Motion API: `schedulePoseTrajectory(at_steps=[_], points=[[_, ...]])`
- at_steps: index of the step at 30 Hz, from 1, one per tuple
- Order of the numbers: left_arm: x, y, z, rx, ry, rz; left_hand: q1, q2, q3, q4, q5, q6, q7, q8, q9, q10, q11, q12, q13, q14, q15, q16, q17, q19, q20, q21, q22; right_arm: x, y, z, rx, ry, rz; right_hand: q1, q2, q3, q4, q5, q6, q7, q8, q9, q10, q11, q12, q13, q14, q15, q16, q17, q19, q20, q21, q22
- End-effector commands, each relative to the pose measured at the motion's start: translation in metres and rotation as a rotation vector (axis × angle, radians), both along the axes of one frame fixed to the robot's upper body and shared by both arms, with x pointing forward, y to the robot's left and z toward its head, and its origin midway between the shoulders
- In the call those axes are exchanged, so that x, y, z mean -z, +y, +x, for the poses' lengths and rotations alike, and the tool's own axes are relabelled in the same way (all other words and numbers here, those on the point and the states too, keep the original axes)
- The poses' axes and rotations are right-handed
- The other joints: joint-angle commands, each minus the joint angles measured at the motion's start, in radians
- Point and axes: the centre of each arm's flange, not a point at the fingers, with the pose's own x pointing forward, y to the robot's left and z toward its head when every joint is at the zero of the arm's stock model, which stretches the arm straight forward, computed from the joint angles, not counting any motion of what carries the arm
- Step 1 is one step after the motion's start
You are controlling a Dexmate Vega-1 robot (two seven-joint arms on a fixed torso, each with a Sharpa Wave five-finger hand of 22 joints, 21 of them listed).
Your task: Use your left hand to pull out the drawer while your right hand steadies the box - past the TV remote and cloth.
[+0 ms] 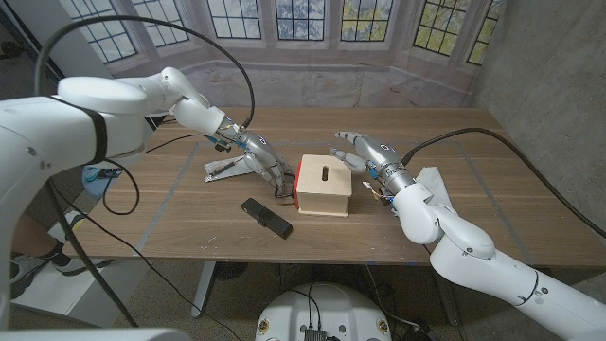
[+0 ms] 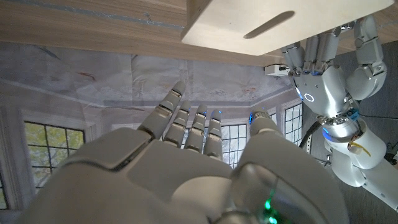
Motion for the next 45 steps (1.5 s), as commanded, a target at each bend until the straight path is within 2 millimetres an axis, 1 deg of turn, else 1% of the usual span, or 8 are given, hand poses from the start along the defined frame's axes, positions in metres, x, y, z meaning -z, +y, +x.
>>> schedulePoseTrajectory(at_steps=[1,13,20,21,27,37,41,45], points=[[0.003,0.0,-0.001,0.001,0.013,-0.004,-0.005,0.001,0.008,0.003,-0.002,-0.001,0.004,-0.001,0.005,0.005,0.002,-0.004,0.004,0.011,0.001,0.002,-0.001,0.007,-0.001,0.007,0.002,0.007,0.012,-0.012,0.045,0.001,-0.1,-0.012,0.0,-0.005,0.001,-0.001,0.011,-0.011,0.002,0.004,0.011,-0.011,0.006,0.002,-0.001,-0.033,0.003,0.003,0.001,0.007,0.001,0.002],[0.005,0.003,-0.001,-0.005,0.014,-0.01,-0.006,0.002,0.009,0.003,-0.002,-0.005,0.003,-0.002,0.005,0.005,0.004,-0.006,0.005,0.011,0.0,0.001,-0.001,0.007,-0.002,0.007,0.002,0.013,0.022,-0.013,0.051,0.044,-0.157,-0.029,-0.001,-0.012,0.01,-0.003,0.011,-0.023,-0.002,0.004,0.018,-0.027,0.003,0.0,-0.01,-0.03,0.0,0.005,-0.022,0.007,-0.008,0.002],[0.005,0.006,0.002,-0.018,0.006,-0.015,-0.006,0.002,0.009,0.002,-0.002,-0.007,0.003,-0.003,0.006,0.006,0.003,-0.006,0.005,0.011,0.0,0.001,-0.001,0.008,-0.002,0.007,0.002,0.013,0.026,-0.012,0.059,0.081,-0.197,-0.062,0.004,-0.02,0.032,-0.002,0.005,-0.029,-0.006,0.004,0.014,-0.04,-0.003,-0.002,-0.023,-0.028,-0.003,0.009,-0.05,0.004,-0.014,0.002],[0.005,0.007,0.002,-0.02,0.005,-0.017,-0.006,0.002,0.009,0.002,-0.002,-0.008,0.002,-0.003,0.006,0.005,0.003,-0.006,0.005,0.011,0.0,0.001,-0.001,0.007,-0.001,0.007,0.002,0.013,0.027,-0.012,0.057,0.086,-0.201,-0.082,0.007,-0.025,0.045,-0.001,0.004,-0.03,-0.007,0.004,0.013,-0.042,-0.005,-0.002,-0.027,-0.028,-0.005,0.011,-0.054,0.001,-0.012,0.002],[0.005,0.009,0.004,-0.032,-0.002,-0.022,-0.006,0.002,0.01,0.002,-0.002,-0.007,0.005,-0.002,0.006,0.005,0.002,-0.007,0.005,0.011,0.001,0.001,-0.001,0.008,-0.001,0.007,0.002,0.014,0.03,-0.008,0.059,0.104,-0.226,-0.122,0.007,-0.036,0.073,0.002,0.006,-0.028,-0.006,0.006,0.014,-0.037,-0.006,-0.003,-0.033,-0.03,-0.006,0.013,-0.062,0.003,-0.011,0.003],[0.004,0.01,0.007,-0.048,-0.011,-0.025,-0.006,0.001,0.01,0.002,-0.002,-0.011,0.005,-0.004,0.006,0.005,0.003,-0.008,0.005,0.011,0.002,0.001,-0.001,0.008,-0.002,0.007,0.002,0.014,0.034,-0.003,0.081,0.136,-0.246,-0.222,0.0,-0.071,0.142,0.015,0.011,-0.025,-0.006,0.006,0.016,-0.037,-0.009,-0.004,-0.048,-0.02,-0.011,0.015,-0.093,0.011,-0.012,0.003],[0.004,0.011,0.008,-0.053,-0.014,-0.027,-0.006,0.001,0.011,0.002,-0.002,-0.012,0.005,-0.004,0.006,0.005,0.004,-0.008,0.005,0.011,0.002,0.0,-0.001,0.008,-0.001,0.007,0.002,0.014,0.035,-0.001,0.087,0.144,-0.259,-0.243,0.0,-0.077,0.157,0.019,0.012,-0.026,-0.006,0.006,0.019,-0.032,-0.009,-0.004,-0.05,-0.019,-0.011,0.015,-0.105,0.014,-0.014,0.003],[0.005,0.01,0.009,-0.056,-0.014,-0.03,-0.007,0.001,0.011,0.002,-0.002,-0.013,0.005,-0.004,0.006,0.004,0.003,-0.009,0.005,0.011,0.002,0.0,-0.001,0.008,-0.001,0.006,0.002,0.016,0.035,0.001,0.095,0.157,-0.268,-0.269,-0.002,-0.085,0.176,0.024,0.016,-0.027,-0.006,0.006,0.02,-0.037,-0.009,-0.004,-0.053,-0.015,-0.012,0.015,-0.125,0.002,-0.017,0.003]])
